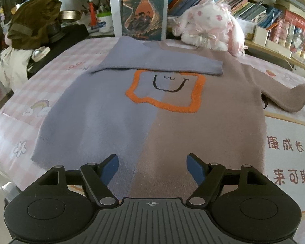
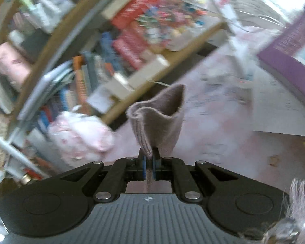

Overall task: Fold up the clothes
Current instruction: 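Lift the mauve sleeve with the right gripper, lay it across the body, release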

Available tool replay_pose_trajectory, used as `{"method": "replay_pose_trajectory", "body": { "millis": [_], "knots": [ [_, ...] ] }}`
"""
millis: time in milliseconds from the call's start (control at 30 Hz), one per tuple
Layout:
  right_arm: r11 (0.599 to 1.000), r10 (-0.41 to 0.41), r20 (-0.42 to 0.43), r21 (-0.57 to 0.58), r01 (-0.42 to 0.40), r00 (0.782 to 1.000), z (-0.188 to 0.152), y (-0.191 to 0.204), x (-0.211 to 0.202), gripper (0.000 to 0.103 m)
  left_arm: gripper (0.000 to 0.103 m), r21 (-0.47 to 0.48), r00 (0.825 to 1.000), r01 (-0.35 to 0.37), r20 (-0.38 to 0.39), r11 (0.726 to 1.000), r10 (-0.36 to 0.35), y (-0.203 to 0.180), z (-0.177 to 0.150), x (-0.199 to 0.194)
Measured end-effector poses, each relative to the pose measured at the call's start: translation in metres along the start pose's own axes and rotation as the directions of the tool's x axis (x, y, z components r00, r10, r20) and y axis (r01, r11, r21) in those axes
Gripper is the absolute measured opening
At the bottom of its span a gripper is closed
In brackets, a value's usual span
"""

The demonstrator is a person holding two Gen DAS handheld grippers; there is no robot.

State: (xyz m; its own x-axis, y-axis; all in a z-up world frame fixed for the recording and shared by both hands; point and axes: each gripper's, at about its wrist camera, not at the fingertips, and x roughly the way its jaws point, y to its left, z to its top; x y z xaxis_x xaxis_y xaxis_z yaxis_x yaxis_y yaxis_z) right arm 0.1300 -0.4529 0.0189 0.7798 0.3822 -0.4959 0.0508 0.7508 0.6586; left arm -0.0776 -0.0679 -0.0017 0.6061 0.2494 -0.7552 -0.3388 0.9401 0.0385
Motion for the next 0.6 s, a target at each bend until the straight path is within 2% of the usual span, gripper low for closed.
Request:
{"method": "replay_pose_trajectory", "body": {
  "millis": [167,333,600],
  "knots": [
    [0.994,0.095,-0.008,-0.047,-0.096,0.995,0.0,0.047,0.004,0.005,0.076,0.001,0.999,0.023,0.032,1.0,-0.023,0.013,0.003,0.0],
    [0.98,0.168,-0.011,-0.103,-0.169,0.986,-0.005,0.103,0.014,0.005,0.076,0.031,0.994,0.076,0.079,0.997,-0.079,0.033,0.009,0.0],
    [0.967,0.186,-0.022,-0.176,-0.187,0.982,-0.037,0.193,0.034,0.005,0.076,0.062,0.97,0.163,0.17,0.985,-0.171,0.088,0.031,0.002]
  ]
}}
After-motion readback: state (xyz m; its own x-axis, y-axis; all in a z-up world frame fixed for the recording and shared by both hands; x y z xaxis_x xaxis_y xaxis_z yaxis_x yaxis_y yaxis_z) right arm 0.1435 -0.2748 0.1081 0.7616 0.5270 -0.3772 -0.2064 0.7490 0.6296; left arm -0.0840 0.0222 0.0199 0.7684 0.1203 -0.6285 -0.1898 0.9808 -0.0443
